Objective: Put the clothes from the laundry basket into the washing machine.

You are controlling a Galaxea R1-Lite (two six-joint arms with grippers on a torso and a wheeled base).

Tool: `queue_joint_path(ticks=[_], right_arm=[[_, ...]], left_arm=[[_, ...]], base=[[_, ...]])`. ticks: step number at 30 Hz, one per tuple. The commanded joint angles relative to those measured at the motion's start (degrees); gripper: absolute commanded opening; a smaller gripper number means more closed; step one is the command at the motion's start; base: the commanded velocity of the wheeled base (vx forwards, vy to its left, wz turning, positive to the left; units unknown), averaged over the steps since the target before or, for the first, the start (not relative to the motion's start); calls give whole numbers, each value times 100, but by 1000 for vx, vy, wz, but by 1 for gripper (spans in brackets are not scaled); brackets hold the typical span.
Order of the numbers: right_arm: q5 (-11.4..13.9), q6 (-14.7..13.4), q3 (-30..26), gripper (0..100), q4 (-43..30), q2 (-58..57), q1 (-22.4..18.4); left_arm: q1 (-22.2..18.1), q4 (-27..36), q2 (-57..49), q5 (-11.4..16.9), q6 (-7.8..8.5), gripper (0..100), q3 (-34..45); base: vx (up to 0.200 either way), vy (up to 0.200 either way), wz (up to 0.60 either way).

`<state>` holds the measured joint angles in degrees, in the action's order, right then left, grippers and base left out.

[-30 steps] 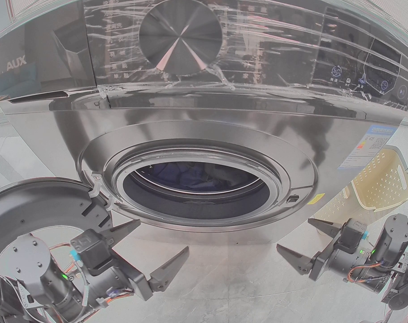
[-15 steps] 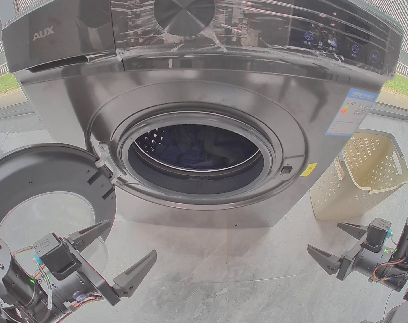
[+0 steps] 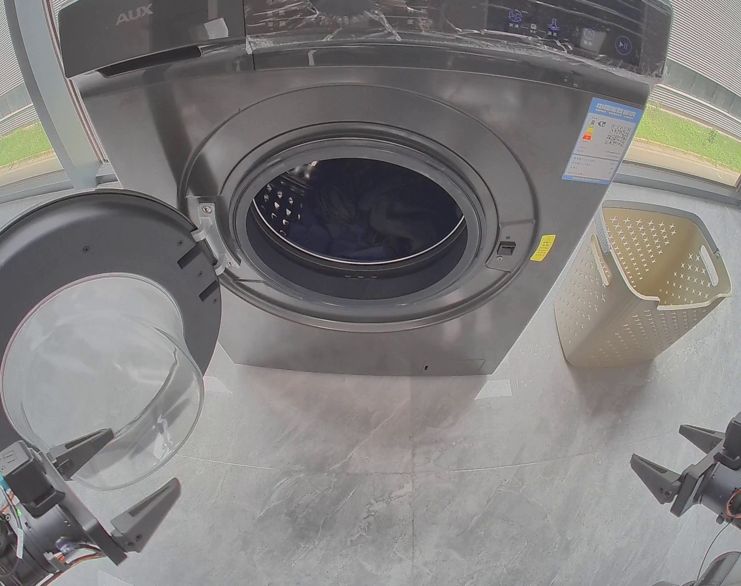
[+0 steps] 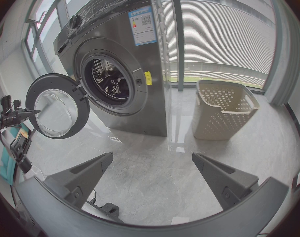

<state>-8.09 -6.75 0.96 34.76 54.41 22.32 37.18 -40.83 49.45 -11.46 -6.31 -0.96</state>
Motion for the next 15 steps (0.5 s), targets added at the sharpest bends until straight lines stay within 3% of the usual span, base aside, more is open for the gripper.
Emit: queue_joint_path(ticks=[1, 4, 13, 15], right_arm=[[-26, -1, -79, 100, -628, -1196, -835], [-26, -1, -79, 100, -707, -1424, -1028], [27, 130, -79, 100, -1700, -2945, -1160], [18, 218, -79, 100, -1902, -3243, -1221]], left_arm=[[-914, 857, -1666, 214, -19, 100, 88], [-1117, 1068, -1991, 311, -45, 100, 96], [-1837, 2307, -3125, 926, -63, 100, 96], [-2075, 2553, -3362, 961, -10, 100, 96]], base=[[-200, 0, 0], [-200, 0, 0], [0, 0, 0], [-200, 0, 0]])
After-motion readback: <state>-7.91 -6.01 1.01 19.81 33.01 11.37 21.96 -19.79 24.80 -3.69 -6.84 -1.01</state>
